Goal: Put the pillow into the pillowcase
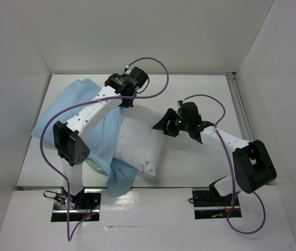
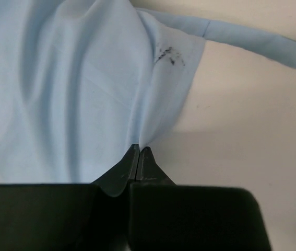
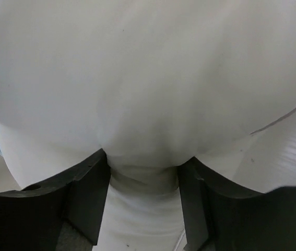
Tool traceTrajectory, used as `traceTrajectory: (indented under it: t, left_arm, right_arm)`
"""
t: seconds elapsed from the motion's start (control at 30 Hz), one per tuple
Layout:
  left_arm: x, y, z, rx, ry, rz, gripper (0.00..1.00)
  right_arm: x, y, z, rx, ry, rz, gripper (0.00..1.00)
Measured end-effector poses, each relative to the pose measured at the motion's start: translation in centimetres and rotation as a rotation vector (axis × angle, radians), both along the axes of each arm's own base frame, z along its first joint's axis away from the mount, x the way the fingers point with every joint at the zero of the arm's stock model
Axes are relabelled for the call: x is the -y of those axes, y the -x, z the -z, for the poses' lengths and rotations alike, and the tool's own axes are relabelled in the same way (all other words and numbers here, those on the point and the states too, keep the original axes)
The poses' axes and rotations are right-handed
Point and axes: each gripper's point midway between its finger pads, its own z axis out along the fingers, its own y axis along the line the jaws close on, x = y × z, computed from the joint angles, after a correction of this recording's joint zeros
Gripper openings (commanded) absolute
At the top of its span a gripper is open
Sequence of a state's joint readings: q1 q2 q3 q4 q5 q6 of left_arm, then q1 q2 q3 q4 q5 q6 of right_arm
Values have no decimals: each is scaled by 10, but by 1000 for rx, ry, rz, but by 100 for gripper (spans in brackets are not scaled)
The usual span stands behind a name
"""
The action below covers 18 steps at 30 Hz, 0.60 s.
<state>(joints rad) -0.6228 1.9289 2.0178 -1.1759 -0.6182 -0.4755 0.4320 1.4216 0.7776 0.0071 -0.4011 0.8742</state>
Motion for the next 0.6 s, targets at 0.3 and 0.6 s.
traceTrajectory:
  t: [0.3, 0.6]
  left_arm:
    - [74, 16, -31, -57, 452, 251, 0]
    - [126, -7, -163, 110, 997, 477, 0]
  right_arm:
    - [-31, -30, -30, 69, -48, -95, 0]
    - [-18, -98, -222, 593, 29, -33, 0]
